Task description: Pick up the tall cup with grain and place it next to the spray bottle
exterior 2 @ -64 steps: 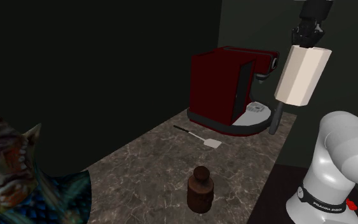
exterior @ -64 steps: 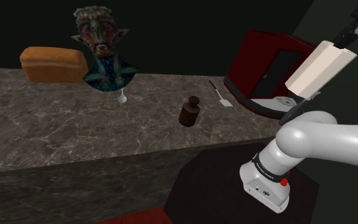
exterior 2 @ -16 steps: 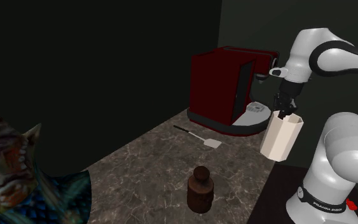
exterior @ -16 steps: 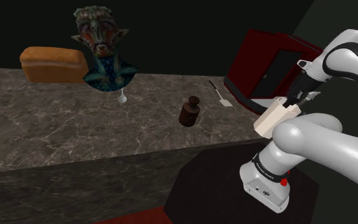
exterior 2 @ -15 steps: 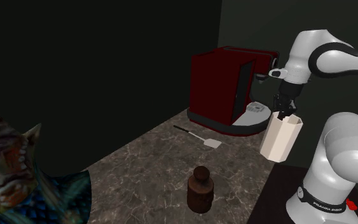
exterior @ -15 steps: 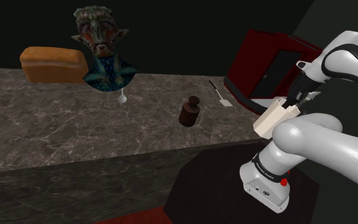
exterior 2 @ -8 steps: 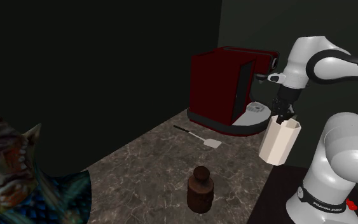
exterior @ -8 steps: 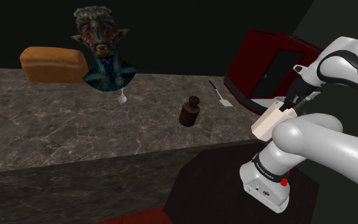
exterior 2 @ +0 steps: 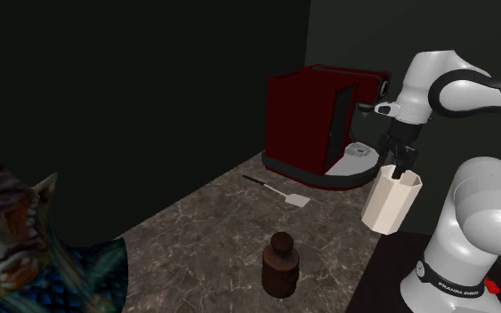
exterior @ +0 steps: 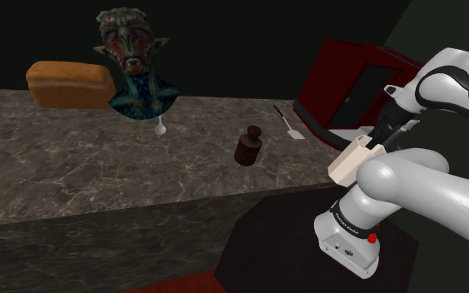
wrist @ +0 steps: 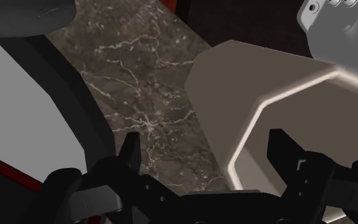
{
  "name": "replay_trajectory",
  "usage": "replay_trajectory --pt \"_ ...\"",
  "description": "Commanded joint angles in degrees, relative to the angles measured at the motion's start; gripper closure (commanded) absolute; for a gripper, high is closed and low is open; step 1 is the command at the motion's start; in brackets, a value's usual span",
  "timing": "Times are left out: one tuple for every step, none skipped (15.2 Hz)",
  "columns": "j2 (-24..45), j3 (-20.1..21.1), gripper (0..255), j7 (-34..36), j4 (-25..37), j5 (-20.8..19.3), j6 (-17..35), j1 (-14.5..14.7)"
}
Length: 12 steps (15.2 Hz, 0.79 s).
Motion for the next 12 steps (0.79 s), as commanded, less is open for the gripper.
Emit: replay_trajectory --pt "0.0 0.0 0 0.0 0.0 0.0 0.0 0.0" --pt "-0.3 1.5 0 -0.1 1.6 1.5 -1.8 0.5" --pt "-0.5 3.0 0 -0.2 3.2 2.9 -3.4 1.0" --pt "-0.5 4.4 0 -0.2 4.9 4.2 -5.1 1.6" --pt "-0.4 5.4 0 -0.3 6.2 5.2 -6.3 2.0" --pt "-0.4 5.4 0 -0.3 6.2 5.2 -6.3 2.0" --pt "-0.4 5.4 0 -0.3 6.2 5.2 -6.3 2.0" --pt "-0.4 5.4 0 -0.3 6.2 5.2 -6.3 2.0" --pt "-0.4 5.4 0 -0.3 6.2 5.2 -6.3 2.0" --pt "-0.4 5.4 0 -0.3 6.2 5.2 -6.3 2.0" --pt "-0.4 5.4 0 -0.3 6.2 5.2 -6.3 2.0" --pt "-0.4 5.4 0 -0.3 6.2 5.2 -6.3 2.0"
